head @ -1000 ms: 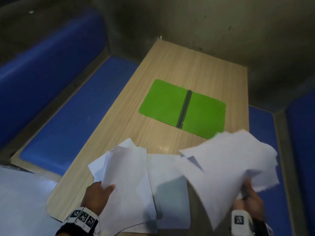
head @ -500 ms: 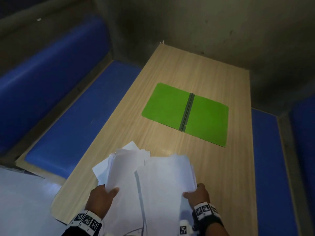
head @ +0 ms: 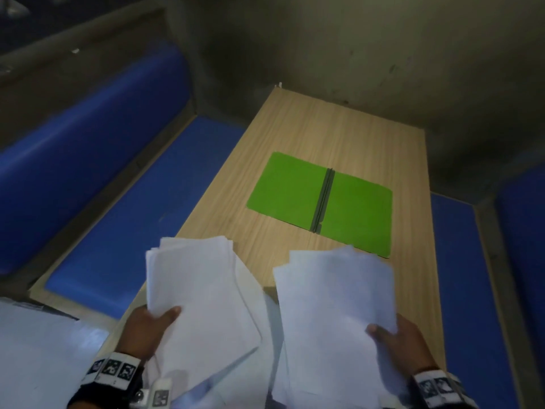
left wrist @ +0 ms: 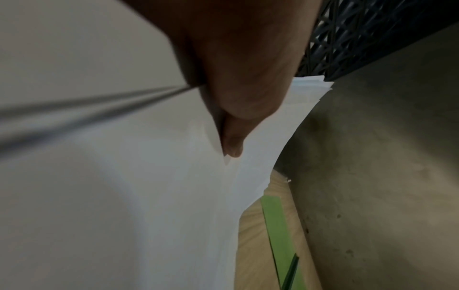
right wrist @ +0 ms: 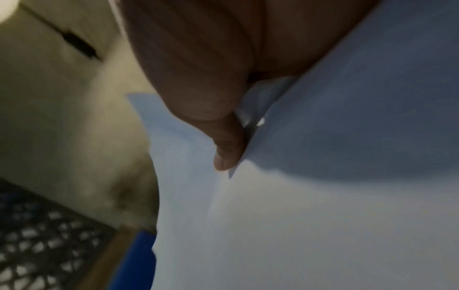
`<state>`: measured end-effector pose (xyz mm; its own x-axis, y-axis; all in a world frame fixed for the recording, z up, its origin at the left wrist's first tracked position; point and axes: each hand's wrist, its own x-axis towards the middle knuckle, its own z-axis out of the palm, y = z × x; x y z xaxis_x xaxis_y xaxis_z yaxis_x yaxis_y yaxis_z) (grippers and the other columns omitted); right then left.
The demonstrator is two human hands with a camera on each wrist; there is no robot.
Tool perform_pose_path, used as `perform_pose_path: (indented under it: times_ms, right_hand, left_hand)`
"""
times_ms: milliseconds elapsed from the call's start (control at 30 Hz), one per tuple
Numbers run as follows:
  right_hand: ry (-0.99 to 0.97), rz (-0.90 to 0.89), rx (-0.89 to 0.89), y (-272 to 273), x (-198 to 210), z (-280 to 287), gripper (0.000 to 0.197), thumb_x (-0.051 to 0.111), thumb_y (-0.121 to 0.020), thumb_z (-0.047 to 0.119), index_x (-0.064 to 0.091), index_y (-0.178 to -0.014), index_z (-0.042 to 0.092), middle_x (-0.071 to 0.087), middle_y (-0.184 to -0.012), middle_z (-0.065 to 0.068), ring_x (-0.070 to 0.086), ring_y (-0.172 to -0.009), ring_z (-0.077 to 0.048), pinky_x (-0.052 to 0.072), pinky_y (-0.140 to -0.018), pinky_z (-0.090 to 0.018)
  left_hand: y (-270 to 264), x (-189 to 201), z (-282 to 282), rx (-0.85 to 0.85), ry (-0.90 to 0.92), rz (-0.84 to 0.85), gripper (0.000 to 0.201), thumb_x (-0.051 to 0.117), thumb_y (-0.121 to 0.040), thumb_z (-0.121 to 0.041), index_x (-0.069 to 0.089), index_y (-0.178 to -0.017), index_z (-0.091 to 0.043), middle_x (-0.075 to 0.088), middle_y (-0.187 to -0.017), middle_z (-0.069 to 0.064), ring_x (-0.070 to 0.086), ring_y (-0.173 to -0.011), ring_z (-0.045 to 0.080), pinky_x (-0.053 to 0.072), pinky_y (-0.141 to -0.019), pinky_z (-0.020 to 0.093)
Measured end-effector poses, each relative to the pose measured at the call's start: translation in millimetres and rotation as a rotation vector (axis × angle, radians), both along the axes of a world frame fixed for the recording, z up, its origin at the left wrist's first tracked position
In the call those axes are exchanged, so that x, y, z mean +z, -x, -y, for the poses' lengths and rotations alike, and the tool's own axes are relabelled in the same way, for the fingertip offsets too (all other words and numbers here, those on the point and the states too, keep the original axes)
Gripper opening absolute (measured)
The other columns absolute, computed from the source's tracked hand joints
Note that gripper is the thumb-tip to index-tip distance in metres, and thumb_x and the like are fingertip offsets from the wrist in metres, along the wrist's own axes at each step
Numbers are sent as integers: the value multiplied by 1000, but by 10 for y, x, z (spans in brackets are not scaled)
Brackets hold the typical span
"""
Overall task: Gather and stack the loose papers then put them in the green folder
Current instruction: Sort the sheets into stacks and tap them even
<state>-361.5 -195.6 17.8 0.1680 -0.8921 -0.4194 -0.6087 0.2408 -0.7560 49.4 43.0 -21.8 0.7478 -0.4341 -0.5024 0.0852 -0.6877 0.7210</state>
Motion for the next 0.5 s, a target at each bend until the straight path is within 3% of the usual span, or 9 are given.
perform_pose_path:
  times_ms: [67, 133, 200, 267, 333, 400, 433, 467, 500]
  right_hand:
    - [8, 140, -44, 66, 263, 48, 22, 70, -80, -4, 67, -97, 10, 74, -76, 11, 68, -75, -9, 54, -63, -20]
    - [19, 246, -84, 45, 421, 42, 20, 71, -81, -1, 68, -97, 10, 76, -80, 14, 68, -79, -7, 54, -73, -21]
    - [13, 321, -85, -81, 501, -37, 18, 71, -81, 2, 69, -97, 10, 77, -87, 12, 71, -79, -6, 52, -75, -27]
    - [-39, 403, -85, -221, 449, -107, 18, 69, -82, 0, 69, -98, 8, 77, -87, 4, 72, -77, -7, 53, -65, -22]
    - [-93, 458, -121, -367, 327, -222, 20, 67, -83, 0, 68, -102, 5, 77, -88, -2, 72, -75, -9, 54, -61, -18]
    - [-157, 500, -147, -430, 113, -349, 35, 71, -83, 11, 63, -117, 11, 74, -106, -3, 71, -92, -12, 56, -79, -29]
    - [-204, 514, -133, -456, 16, -409, 43, 75, -81, 20, 60, -122, 17, 72, -114, -1, 70, -100, -13, 56, -86, -38]
    - [-271, 522, -135, -470, -99, -472, 46, 77, -80, 24, 59, -122, 20, 72, -115, 0, 70, -101, -14, 56, -84, -40]
    - [-330, 540, -149, -456, -179, -547, 44, 78, -79, 23, 60, -118, 19, 74, -109, 0, 72, -96, -15, 59, -77, -38]
  left_hand:
    - [-40, 112, 61, 20, 58, -16, 16, 81, -81, -19, 69, -81, -9, 74, -82, 16, 70, -79, 30, 56, -78, 45]
    - [17, 175, 154, 20, 127, -77, 13, 82, -80, -17, 71, -81, -12, 77, -82, 13, 73, -80, 31, 58, -79, 47]
    - [198, 257, 304, -36, 160, -159, 12, 81, -80, -13, 74, -87, -8, 80, -81, 7, 76, -78, 27, 59, -73, 40]
    - [499, 346, 481, -125, 201, -293, 16, 78, -82, -9, 73, -98, -7, 81, -85, 5, 77, -78, 22, 58, -70, 34]
    - [826, 466, 597, -217, 216, -409, 15, 74, -87, -11, 72, -101, -8, 80, -91, 5, 76, -87, 27, 57, -74, 34]
    - [1009, 431, 616, -224, 178, -475, 13, 62, -96, -18, 69, -104, -10, 76, -105, 6, 68, -96, 29, 50, -70, 24]
    - [1047, 373, 635, -162, 158, -523, 23, 57, -98, -24, 65, -114, -9, 69, -121, 8, 63, -108, 28, 47, -70, 22]
    - [1085, 382, 640, -118, 114, -543, 39, 56, -96, -33, 62, -123, -6, 62, -133, 12, 58, -120, 31, 48, -74, 24]
    - [1111, 360, 629, -116, 83, -538, 47, 56, -94, -42, 63, -122, -5, 62, -133, 17, 55, -126, 33, 49, -83, 30]
